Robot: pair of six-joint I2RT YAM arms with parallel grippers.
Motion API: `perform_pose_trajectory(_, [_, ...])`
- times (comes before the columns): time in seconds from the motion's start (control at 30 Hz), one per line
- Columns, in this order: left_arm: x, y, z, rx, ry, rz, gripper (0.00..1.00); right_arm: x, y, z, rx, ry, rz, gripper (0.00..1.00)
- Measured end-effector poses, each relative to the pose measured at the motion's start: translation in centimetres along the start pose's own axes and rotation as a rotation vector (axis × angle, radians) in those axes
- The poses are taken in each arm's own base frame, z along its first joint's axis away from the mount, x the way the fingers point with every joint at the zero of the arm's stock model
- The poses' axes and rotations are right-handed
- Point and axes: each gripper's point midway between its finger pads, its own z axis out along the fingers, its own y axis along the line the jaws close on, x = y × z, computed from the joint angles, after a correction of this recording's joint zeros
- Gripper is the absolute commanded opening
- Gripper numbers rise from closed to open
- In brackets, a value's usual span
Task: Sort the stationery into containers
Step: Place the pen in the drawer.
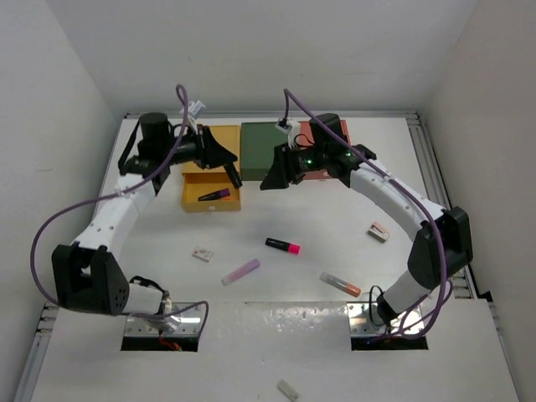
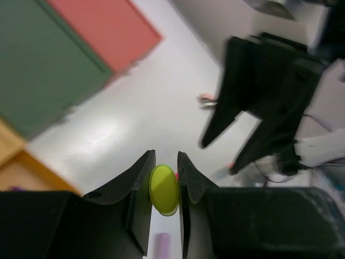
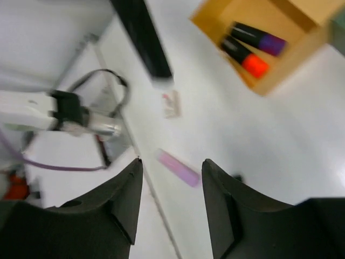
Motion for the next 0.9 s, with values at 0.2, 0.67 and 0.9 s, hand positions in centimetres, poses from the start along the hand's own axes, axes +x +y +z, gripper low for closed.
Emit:
perform_pose_trajectory(0.2, [-3.6, 8.1, 0.9, -0.297, 0.150, 0.288, 0.00, 4.4, -4.9, 0.7, 0.235, 0.194, -0.178, 0.46])
perform_pose_trajectory(0.67, [7.4, 20.2, -2.4, -0.563, 0.744, 0.448, 0.08, 18.4, -11.1, 0.5, 0.448, 0.584, -0.235, 0.65])
perform_pose_trajectory(0.9, [8.7, 20.6, -1.6, -0.531, 0.819, 0.523, 0.17, 18.7, -12.3, 0.9, 0.483, 0.574, -0.279, 0.64])
